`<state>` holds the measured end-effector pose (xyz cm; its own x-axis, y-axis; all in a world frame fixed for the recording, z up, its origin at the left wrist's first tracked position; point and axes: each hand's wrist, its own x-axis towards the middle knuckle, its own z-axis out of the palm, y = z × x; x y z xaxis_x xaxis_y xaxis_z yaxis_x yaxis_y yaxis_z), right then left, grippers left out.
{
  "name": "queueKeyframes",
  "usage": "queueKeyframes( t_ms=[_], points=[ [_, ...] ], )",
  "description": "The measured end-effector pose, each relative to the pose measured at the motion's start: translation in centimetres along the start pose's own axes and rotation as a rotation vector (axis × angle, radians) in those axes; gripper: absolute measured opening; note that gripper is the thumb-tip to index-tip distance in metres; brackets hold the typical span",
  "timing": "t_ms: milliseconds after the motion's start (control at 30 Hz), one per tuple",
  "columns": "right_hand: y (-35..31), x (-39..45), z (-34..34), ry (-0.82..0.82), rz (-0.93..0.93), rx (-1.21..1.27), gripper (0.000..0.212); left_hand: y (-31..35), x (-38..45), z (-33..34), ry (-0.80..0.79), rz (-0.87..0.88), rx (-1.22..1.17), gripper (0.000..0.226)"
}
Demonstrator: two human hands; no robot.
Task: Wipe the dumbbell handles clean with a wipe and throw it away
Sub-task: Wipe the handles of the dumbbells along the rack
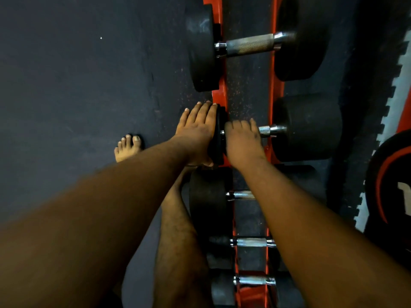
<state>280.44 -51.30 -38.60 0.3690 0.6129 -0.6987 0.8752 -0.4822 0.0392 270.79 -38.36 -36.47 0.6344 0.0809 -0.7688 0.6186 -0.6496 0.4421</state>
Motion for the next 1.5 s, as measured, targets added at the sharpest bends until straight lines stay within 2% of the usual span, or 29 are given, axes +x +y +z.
queueKeyframes(
  t_ms=[100,167,267,333,367,467,533,700,867,967,1033,1133,1200,1267,1400,1467,1500],
  points=[
    [0.9,-3.6,1.3,0.069,-0.028,-0.052,0.062,0.0,0.0,0.2,0.011,0.003,0.004,0.155],
    [1.3,-4.0,1.5,0.042,-0.021,-0.088,0.066,-0.1,0.0,0.3,0.017,0.005,0.005,0.155],
    [1.0,-0.7,0.3,0.007,0.007,-0.055,0.039,-0.2,0.1,0.3,0.015,0.011,0.01,0.157],
    [0.9,0.5,-0.4,0.0,0.009,-0.009,0.031,-0.1,0.1,0.2,0.007,0.015,0.007,0.157],
    [1.2,0.2,-0.2,0.007,0.01,-0.002,0.034,-0.1,0.0,0.1,0.003,0.017,0.004,0.157],
    [2.1,-3.6,1.4,0.075,-0.004,-0.074,0.065,-0.1,0.0,0.2,0.006,0.018,0.0,0.157],
    [2.6,-4.6,1.8,0.05,0.021,-0.125,0.072,-0.2,0.0,0.3,0.013,0.015,0.0,0.157],
    [3.2,-0.2,-0.3,0.001,0.076,-0.048,0.036,-0.2,0.1,0.2,0.013,0.027,0.001,0.158],
    [3.5,-4.6,1.2,0.093,0.1,-0.124,0.063,-0.3,-0.1,0.0,-0.001,0.038,-0.005,0.155],
    [3.6,-3.2,0.6,0.069,0.142,-0.164,0.049,-0.4,-0.1,0.1,0.008,0.038,-0.004,0.155],
    [3.8,-1.0,-0.5,-0.005,0.152,-0.132,0.037,-0.4,-0.2,0.1,0.017,0.039,-0.006,0.155],
    [3.7,0.8,-1.6,-0.114,0.064,-0.092,0.03,-0.4,-0.2,0.1,0.025,0.043,-0.017,0.154],
    [2.7,0.6,-1.1,-0.074,-0.053,-0.016,0.036,-0.3,-0.1,0.0,0.02,0.045,-0.029,0.154],
    [1.2,-0.2,-0.2,0.008,-0.126,0.041,0.052,-0.4,-0.1,0.0,0.022,0.043,-0.03,0.155],
    [0.0,-2.7,1.3,0.127,-0.137,0.145,0.061,-0.4,-0.3,-0.1,0.032,0.037,-0.038,0.153],
    [-0.4,-4.8,2.7,0.192,-0.109,0.295,0.059,-0.2,-0.3,-0.1,0.027,0.045,-0.046,0.153],
    [-0.8,-6.0,3.7,0.212,-0.035,0.418,0.056,-0.2,-0.3,-0.1,0.027,0.046,-0.044,0.153]
  ],
)
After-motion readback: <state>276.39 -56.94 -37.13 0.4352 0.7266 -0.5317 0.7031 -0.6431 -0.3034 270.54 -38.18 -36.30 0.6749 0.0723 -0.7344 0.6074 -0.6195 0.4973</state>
